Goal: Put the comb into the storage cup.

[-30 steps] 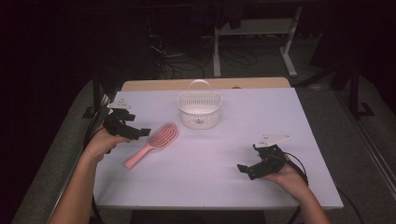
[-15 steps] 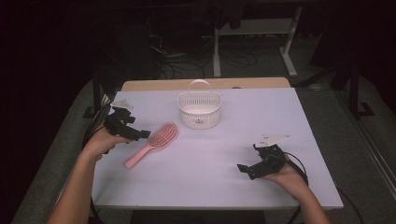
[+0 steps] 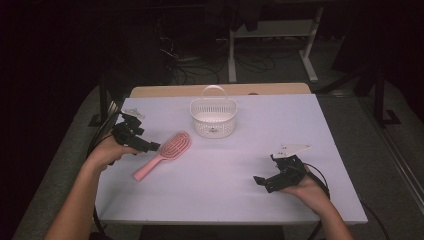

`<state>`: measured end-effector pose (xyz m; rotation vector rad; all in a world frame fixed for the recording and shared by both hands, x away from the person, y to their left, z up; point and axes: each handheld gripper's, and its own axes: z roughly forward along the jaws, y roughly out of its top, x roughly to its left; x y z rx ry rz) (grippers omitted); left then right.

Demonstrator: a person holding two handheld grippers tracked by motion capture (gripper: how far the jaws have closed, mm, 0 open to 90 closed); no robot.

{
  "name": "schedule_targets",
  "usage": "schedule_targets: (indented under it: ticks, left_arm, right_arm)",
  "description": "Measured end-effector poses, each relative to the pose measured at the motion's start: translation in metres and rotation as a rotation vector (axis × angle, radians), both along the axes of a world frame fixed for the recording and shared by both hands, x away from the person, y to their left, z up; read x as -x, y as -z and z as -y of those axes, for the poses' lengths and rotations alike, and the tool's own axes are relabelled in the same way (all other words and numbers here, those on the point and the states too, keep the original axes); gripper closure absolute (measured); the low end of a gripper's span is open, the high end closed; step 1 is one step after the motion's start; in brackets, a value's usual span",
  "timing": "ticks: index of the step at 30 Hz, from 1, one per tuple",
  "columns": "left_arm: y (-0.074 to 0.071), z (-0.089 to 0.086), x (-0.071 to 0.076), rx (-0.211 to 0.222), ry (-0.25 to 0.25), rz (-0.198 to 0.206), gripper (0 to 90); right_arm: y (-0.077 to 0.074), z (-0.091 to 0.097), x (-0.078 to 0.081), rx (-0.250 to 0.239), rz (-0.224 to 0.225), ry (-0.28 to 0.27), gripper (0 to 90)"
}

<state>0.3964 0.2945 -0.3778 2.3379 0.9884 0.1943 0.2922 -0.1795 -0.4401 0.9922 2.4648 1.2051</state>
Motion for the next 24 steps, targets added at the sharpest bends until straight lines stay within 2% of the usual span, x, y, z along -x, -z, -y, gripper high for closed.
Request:
schedule_targets:
  ticks: [11,16,17,24]
  left_arm:
    - [0.0064,0.003,-0.0009,-0.026,0.001,-0.049,7.1]
    - [0.0075,0.0038,-0.0011,-0.033,0.001,-0.06,10.1]
    - [0.0075,0.0039,-0.0011,-0.037,0.001,-0.063,14.4]
    - [0.0101,0.0063,-0.001,-0.051,-0.001,-0.082,16.6]
  right_arm:
    - [0.0001,0.0,-0.0001,0.0,0.0,0.0,0.0]
    - [0.0001,0.0,-0.0001,0.0,0.0,0.001,0.0]
    - [0.0,0.0,-0.0001,0.0,0.0,0.001,0.0]
    - [0.0,0.0,0.0,0.0,0.001,0.001,0.0]
